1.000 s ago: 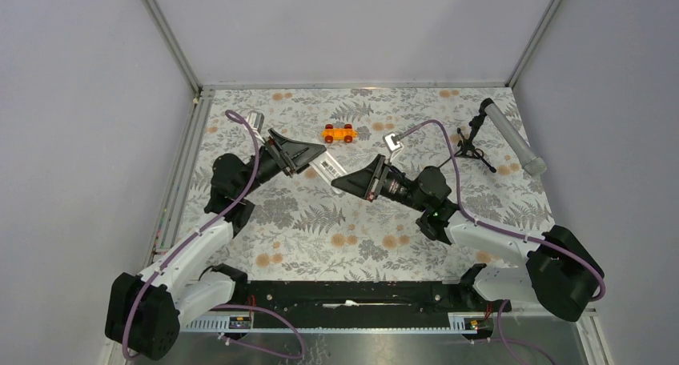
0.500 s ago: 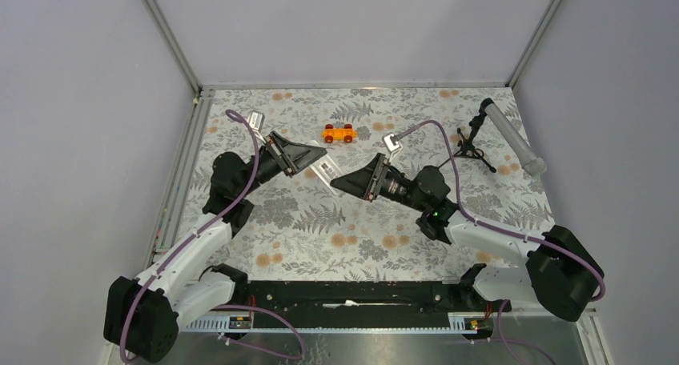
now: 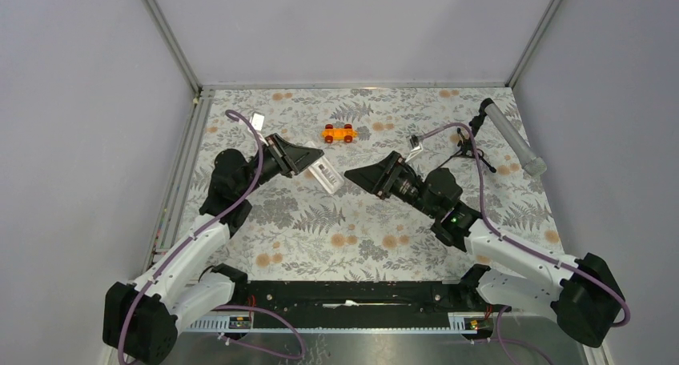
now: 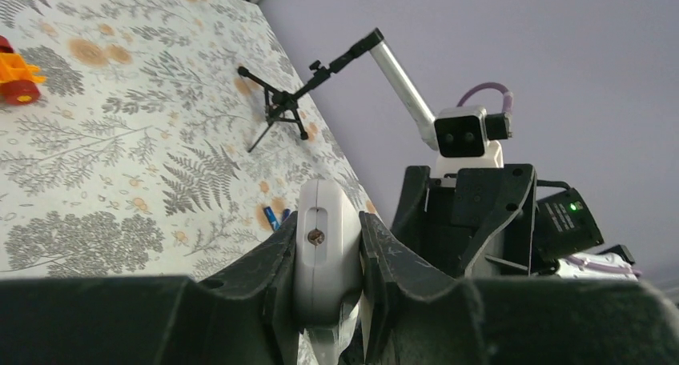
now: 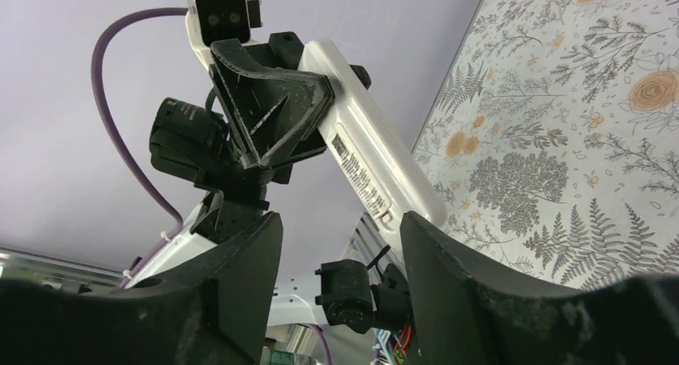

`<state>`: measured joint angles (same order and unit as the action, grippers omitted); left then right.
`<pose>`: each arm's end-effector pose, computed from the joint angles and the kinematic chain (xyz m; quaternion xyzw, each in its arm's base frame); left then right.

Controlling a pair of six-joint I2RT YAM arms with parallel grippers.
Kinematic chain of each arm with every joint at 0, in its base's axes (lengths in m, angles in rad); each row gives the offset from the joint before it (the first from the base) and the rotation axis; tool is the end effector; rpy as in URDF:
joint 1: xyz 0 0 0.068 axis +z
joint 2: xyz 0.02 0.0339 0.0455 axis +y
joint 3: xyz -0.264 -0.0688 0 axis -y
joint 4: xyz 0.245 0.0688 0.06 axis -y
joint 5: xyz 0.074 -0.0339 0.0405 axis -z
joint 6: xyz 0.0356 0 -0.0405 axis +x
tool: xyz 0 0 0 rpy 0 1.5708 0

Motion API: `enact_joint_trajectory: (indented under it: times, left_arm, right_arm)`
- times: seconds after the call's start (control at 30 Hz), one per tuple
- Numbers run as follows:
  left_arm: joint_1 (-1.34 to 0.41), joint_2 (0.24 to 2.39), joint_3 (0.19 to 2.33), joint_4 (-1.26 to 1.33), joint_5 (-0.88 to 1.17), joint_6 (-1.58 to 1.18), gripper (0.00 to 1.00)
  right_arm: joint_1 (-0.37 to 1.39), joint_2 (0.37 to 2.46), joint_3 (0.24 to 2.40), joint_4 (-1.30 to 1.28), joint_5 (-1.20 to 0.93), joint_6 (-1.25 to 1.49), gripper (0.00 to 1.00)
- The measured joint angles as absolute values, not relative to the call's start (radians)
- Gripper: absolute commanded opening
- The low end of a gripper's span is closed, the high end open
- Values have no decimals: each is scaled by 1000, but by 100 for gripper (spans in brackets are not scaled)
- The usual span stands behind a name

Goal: Load the batteries into the remote control
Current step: Remove the battery cover from the remote control.

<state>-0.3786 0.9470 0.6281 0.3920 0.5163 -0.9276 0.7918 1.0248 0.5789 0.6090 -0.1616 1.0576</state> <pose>0.1997 -0.0984 0.3156 0.0016 0.6843 -0.5684 0.4568 0.1628 0.1730 0.3053 0.0245 0.6475 0.6382 0.4158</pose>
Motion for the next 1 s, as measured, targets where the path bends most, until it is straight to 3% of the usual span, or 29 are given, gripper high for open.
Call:
enact_joint_trajectory:
  times: [0.3,1.0]
  left_arm:
    - [-379,948,628,390,420,-939,0]
    - [-399,958,628,413,384,-983,0]
  right_arm:
    - [792,1105,593,670,-190,1131,50]
    - [792,1211,626,727,-226,1211,42]
